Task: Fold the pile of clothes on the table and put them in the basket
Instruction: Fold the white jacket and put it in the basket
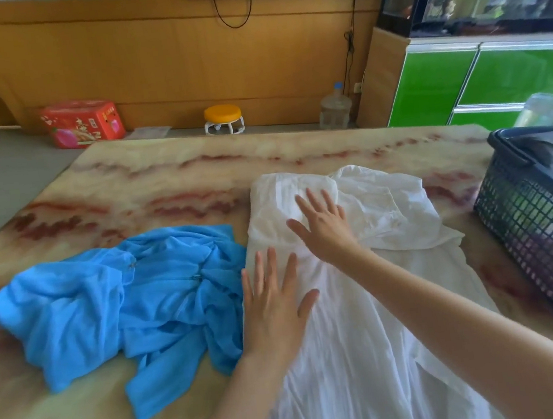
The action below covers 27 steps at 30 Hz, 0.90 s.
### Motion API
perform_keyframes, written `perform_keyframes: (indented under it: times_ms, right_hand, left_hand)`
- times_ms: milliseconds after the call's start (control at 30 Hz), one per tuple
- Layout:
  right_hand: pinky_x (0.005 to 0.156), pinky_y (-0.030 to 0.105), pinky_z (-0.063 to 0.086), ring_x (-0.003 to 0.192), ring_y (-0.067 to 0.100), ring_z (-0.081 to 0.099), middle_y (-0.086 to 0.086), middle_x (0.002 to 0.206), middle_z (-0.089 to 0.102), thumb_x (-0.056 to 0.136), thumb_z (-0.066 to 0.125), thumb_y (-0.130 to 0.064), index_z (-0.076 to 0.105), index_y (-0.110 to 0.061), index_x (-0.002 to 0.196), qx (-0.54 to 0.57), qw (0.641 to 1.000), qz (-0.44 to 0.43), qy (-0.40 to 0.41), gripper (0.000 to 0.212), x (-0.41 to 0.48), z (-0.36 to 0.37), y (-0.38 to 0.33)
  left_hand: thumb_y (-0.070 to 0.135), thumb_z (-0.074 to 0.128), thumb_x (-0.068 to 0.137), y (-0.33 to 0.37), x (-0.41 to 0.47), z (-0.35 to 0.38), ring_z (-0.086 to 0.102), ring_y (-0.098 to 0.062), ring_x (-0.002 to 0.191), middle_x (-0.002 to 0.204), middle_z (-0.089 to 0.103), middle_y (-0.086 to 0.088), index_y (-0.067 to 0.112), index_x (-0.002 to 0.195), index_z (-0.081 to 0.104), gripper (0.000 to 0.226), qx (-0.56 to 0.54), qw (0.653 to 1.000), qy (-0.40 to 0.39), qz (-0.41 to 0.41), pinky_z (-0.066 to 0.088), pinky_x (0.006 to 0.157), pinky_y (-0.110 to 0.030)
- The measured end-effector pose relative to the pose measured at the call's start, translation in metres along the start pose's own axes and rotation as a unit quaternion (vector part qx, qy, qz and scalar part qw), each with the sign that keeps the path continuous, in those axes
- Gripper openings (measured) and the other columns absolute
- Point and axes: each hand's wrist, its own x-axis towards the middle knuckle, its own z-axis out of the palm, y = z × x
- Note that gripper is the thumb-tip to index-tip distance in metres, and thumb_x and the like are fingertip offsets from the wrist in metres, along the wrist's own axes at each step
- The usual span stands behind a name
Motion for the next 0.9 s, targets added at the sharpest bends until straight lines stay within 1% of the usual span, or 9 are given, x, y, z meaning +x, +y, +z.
perform_keyframes:
  times_ms: [67,133,200,267,333,433,600,767,900]
  right_hand:
    - [0.116,0.042,0.013,0.146,0.023,0.006,0.003,0.157,0.02,0.097,0.028,-0.056,0.016,-0.023,0.151,0.029,0.999,-0.005,-0.036,0.065,0.022,0.0,-0.016]
    - [0.112,0.043,0.022,0.143,0.026,0.017,0.005,0.154,0.027,0.095,0.03,-0.059,0.017,-0.023,0.151,0.075,0.995,0.007,-0.063,0.068,0.048,0.007,-0.031]
    - [0.115,0.046,0.017,0.145,0.025,0.012,0.004,0.158,0.012,0.094,0.025,-0.063,0.008,-0.027,0.151,0.083,0.991,0.012,-0.106,0.071,0.07,0.022,-0.042]
    - [0.117,0.049,0.001,0.146,0.025,-0.004,0.002,0.159,-0.004,0.094,0.016,-0.064,-0.002,-0.029,0.151,0.028,0.988,0.003,-0.15,0.07,0.08,0.047,-0.044]
    - [0.117,0.046,-0.008,0.145,0.023,-0.013,0.001,0.159,-0.01,0.095,0.013,-0.061,-0.003,-0.03,0.151,-0.017,0.991,-0.014,-0.13,0.066,0.086,0.07,-0.037]
    - [0.117,0.043,-0.01,0.146,0.021,-0.012,-0.001,0.159,-0.006,0.095,0.013,-0.061,0.004,-0.033,0.151,-0.002,0.997,-0.012,-0.073,0.063,0.095,0.082,-0.028]
    - [0.114,0.045,-0.013,0.144,0.023,-0.018,0.0,0.159,-0.013,0.097,0.016,-0.054,0.001,-0.032,0.151,0.014,0.991,-0.029,-0.127,0.06,0.095,0.07,-0.03]
    - [0.113,0.039,-0.017,0.144,0.019,-0.02,-0.001,0.158,-0.012,0.099,0.021,-0.052,0.009,-0.025,0.152,0.005,0.999,-0.047,-0.025,0.06,0.056,0.028,-0.002]
    - [0.116,0.041,-0.013,0.144,0.019,-0.017,-0.002,0.158,-0.013,0.098,0.02,-0.055,0.003,-0.026,0.152,-0.03,0.995,0.013,-0.096,0.064,0.009,0.022,0.046]
  left_hand:
    - [0.061,0.008,0.094,-0.003,0.005,0.013,0.043,-0.029,0.132,0.143,0.045,-0.008,0.025,0.137,0.048,0.069,-0.001,1.0,-0.023,-0.02,0.038,0.101,-0.059]
    - [0.064,0.009,0.093,-0.006,0.004,0.028,0.036,-0.029,0.136,0.15,0.036,-0.007,0.027,0.141,0.041,0.068,-0.008,1.0,-0.021,-0.011,0.026,0.106,-0.059]
    - [0.064,0.011,0.093,-0.006,0.002,0.033,0.03,-0.029,0.139,0.152,0.03,-0.007,0.027,0.144,0.037,0.068,-0.011,1.0,-0.001,0.002,0.016,0.106,-0.055]
    - [0.064,0.01,0.093,-0.006,0.001,0.032,0.029,-0.03,0.14,0.153,0.029,-0.007,0.026,0.144,0.036,0.069,-0.013,1.0,0.015,0.011,0.015,0.107,-0.053]
    - [0.064,0.009,0.093,-0.006,0.0,0.032,0.031,-0.031,0.138,0.151,0.032,-0.009,0.025,0.144,0.036,0.07,-0.024,0.999,0.021,0.012,0.017,0.108,-0.051]
    - [0.066,0.012,0.092,-0.008,0.002,0.034,0.031,-0.03,0.139,0.15,0.034,-0.008,0.028,0.144,0.037,0.068,-0.026,0.999,0.03,0.007,0.019,0.107,-0.051]
    - [0.066,0.011,0.092,-0.008,0.001,0.035,0.03,-0.031,0.139,0.152,0.031,-0.008,0.028,0.144,0.036,0.07,-0.006,1.0,0.017,0.01,0.017,0.109,-0.051]
    - [0.063,0.009,0.093,-0.009,0.006,0.028,0.045,-0.034,0.129,0.141,0.047,-0.012,0.025,0.134,0.052,0.071,0.021,1.0,0.003,0.0,0.016,0.104,-0.057]
    - [0.06,0.008,0.095,0.022,0.007,0.008,0.046,-0.033,0.129,0.136,0.052,-0.015,0.018,0.133,0.054,0.073,-0.013,0.998,0.032,0.059,0.014,0.106,-0.053]
